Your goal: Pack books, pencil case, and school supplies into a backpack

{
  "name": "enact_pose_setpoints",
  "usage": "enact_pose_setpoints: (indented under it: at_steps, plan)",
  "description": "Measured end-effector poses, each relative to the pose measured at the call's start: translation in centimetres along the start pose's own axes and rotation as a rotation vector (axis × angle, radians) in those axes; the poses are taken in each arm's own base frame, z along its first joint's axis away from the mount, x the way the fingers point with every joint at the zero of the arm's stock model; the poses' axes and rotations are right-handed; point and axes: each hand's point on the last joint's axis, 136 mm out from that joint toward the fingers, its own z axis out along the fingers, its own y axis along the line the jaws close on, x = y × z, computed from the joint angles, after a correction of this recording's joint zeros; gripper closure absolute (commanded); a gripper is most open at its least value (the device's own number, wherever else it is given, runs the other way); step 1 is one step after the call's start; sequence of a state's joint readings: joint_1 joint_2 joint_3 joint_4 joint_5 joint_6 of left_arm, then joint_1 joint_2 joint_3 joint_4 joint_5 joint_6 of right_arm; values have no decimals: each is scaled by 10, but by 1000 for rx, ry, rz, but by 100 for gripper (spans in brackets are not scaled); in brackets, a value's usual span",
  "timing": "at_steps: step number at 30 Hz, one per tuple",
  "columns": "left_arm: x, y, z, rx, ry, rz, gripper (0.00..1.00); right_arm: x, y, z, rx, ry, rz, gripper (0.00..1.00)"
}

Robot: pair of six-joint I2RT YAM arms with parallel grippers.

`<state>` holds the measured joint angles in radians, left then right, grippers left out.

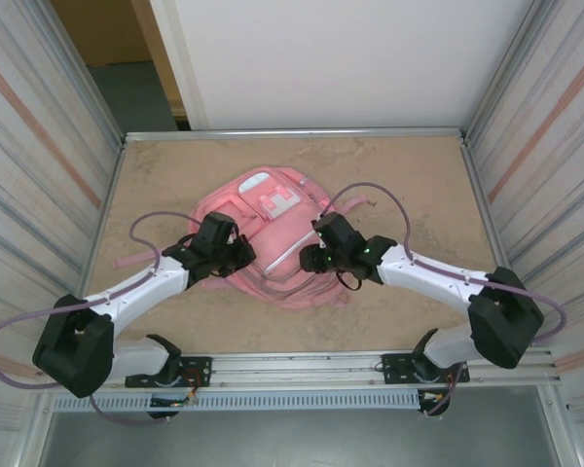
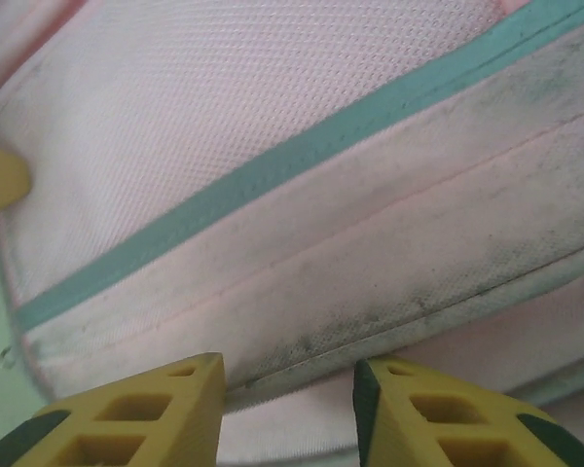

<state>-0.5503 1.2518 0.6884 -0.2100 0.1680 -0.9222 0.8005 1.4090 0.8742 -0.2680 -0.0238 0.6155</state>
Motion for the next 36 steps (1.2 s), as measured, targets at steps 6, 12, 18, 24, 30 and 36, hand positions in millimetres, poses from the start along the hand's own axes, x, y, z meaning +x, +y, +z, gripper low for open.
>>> enact_pose_setpoints:
  at_steps: [6, 12, 18, 24, 30, 36]
  plan:
    - [19, -21, -10, 65, -21, -11, 100, -7, -14, 22, -2, 42, 22, 73]
    - [43, -25, -24, 100, -41, -53, 100, -20, -9, 31, -63, 75, 47, 61]
    - [40, -15, -27, 101, -83, -140, 100, -28, -12, 11, -39, 36, 44, 47]
    - [39, -15, -29, 108, -95, -193, 100, 4, 6, -46, -77, -47, -24, 51]
    - [40, -15, -26, 102, -81, -251, 100, 60, 59, -50, -162, -2, -115, 58]
    - [44, -20, -22, 104, -46, -288, 100, 67, 65, -16, -50, -34, -143, 53]
